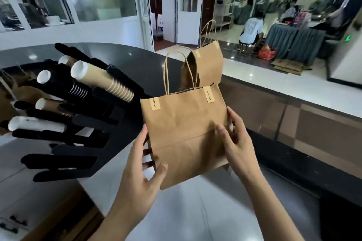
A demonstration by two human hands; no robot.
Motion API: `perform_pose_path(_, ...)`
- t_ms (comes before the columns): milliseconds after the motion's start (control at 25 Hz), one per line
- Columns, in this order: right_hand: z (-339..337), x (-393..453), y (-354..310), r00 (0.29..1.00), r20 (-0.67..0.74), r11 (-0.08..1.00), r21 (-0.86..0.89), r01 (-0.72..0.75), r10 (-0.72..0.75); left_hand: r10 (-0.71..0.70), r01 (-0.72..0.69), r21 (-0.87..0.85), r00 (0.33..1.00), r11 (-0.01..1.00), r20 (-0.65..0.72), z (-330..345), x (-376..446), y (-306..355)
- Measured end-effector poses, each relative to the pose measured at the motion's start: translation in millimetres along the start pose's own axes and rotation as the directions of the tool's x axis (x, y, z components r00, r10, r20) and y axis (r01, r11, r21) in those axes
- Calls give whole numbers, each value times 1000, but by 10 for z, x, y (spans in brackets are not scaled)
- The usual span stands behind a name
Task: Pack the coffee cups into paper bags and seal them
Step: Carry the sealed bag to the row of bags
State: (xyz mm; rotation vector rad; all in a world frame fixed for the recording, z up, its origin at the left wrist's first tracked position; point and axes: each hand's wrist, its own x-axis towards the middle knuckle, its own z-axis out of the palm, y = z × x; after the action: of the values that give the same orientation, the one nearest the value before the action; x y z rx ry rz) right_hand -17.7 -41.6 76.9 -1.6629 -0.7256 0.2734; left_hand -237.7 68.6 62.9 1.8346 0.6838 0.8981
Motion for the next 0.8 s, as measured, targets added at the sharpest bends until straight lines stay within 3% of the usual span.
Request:
perform_pose_path(400,-675,1241,98,993,-107,993,-111,32,-44,70,-71,9,997,997,17,983,807,242)
perform_pose_path(800,-797,1985,620,995,-91,998,-45,-36,31,89,-91,56,995,994,41,1684,1295,123)
